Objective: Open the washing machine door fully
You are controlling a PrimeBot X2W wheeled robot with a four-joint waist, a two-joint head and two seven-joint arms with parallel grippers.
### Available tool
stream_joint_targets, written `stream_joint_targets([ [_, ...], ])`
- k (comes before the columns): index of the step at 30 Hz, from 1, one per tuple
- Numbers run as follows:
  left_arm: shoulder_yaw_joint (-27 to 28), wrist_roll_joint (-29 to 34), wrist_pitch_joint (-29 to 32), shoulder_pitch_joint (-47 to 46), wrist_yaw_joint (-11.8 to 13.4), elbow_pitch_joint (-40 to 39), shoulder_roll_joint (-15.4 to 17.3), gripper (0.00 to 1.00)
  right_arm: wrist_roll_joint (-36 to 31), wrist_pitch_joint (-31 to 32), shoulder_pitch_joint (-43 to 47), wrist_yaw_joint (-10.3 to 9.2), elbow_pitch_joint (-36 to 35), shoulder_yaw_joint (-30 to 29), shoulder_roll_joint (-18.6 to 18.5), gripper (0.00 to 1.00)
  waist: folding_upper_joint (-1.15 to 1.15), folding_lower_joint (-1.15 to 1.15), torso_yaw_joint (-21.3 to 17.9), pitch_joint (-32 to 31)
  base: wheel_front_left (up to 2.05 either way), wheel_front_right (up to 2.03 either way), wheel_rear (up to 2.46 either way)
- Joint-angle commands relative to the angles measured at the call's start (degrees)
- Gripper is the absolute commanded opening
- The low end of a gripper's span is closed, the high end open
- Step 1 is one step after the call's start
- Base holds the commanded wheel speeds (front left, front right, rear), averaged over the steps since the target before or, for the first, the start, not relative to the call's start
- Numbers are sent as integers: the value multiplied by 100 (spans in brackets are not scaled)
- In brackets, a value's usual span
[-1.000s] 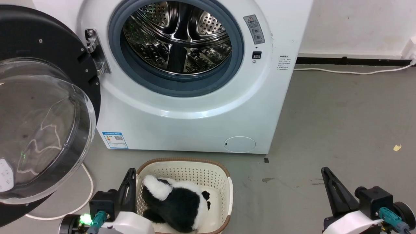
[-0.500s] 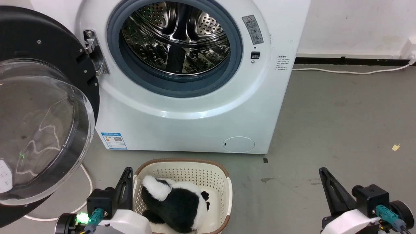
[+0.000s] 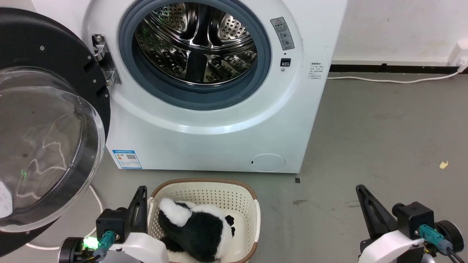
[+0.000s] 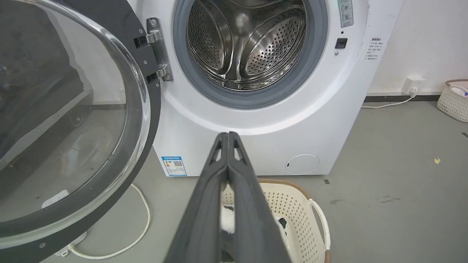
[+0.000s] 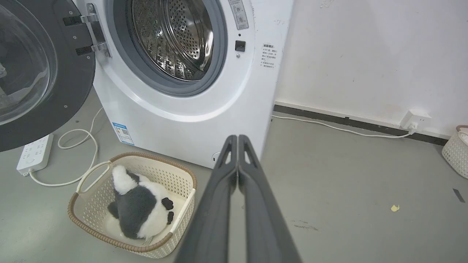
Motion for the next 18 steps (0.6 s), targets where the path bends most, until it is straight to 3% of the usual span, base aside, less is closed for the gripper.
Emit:
stream_joint_targets([
  [1,43,69,54,-85,-25,-46,6,0,-37,38,-69,4,-54,19,28,0,0,0,-3,-1,0,0,0],
  [18,62,90,94,-91,-32,-69,6,0,-47,79,-81,5,-68,31,29,0,0,0,-10,-2,0,0,0],
])
